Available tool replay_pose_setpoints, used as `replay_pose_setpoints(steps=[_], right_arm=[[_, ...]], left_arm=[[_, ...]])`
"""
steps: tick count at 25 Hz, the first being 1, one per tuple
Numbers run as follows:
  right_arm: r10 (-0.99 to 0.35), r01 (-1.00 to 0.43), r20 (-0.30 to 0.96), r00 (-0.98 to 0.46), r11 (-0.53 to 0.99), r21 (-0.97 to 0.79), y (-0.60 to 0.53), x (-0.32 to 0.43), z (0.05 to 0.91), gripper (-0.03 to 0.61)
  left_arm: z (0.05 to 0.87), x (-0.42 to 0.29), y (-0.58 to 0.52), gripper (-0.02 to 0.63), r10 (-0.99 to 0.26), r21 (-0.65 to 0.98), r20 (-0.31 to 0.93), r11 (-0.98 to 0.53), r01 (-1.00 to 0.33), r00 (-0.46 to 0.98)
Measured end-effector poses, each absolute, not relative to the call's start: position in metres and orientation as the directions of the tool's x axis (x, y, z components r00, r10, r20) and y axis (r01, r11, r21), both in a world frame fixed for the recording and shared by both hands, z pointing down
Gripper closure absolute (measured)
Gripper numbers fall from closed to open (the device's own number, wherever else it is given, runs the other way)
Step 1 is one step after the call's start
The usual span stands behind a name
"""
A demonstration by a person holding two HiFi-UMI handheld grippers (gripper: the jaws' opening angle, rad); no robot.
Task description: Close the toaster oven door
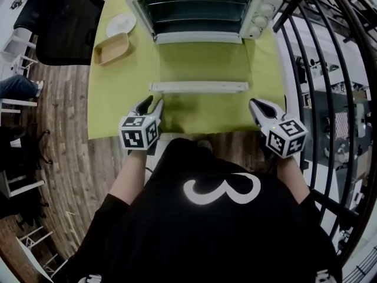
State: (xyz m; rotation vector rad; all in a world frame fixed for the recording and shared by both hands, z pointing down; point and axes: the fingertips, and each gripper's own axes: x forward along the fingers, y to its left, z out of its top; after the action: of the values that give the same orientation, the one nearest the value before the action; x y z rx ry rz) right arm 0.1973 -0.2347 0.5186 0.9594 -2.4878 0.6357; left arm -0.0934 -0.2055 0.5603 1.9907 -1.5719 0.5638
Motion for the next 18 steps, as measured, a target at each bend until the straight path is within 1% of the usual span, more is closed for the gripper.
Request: replay_pose_setpoints(steps=[2, 3, 4, 5, 9, 18], right_arm=[[-0.517, -0.712, 0.535, -0.668, 0.654, -0.256, -0.242, 0.193, 0.534, 0.575], [-0.507, -0.712, 0.549, -0.665, 0.652, -0.26, -0.246, 0.19, 0.542, 0.533], [-0.493, -0.713, 0.568, -0.659, 0.651, -0.263, -0.249, 0.187, 0.55, 0.443], [-0.479, -0.716, 0.591, -0.649, 0.648, -0.26, -0.251, 0.184, 0.558, 0.43], [-0.469, -0.742, 0.657, -0.591, 0.635, -0.214, -0.261, 0.181, 0.578, 0.43], [-0.486, -0.769, 0.664, -0.568, 0.602, -0.217, -0.281, 0.17, 0.588, 0.437]], left_arm=[[0.569, -0.094, -0.209, 0.461, -0.735, 0.156, 0.637, -0.171, -0.973, 0.231], [0.573, -0.094, -0.212, 0.453, -0.728, 0.158, 0.645, -0.172, -0.972, 0.233], [0.576, -0.093, -0.215, 0.446, -0.722, 0.161, 0.651, -0.172, -0.972, 0.235], [0.579, -0.093, -0.217, 0.44, -0.717, 0.163, 0.656, -0.17, -0.972, 0.236], [0.587, -0.095, -0.224, 0.44, -0.712, 0.164, 0.665, -0.157, -0.974, 0.226], [0.59, -0.1, -0.238, 0.442, -0.711, 0.148, 0.671, -0.152, -0.977, 0.213]])
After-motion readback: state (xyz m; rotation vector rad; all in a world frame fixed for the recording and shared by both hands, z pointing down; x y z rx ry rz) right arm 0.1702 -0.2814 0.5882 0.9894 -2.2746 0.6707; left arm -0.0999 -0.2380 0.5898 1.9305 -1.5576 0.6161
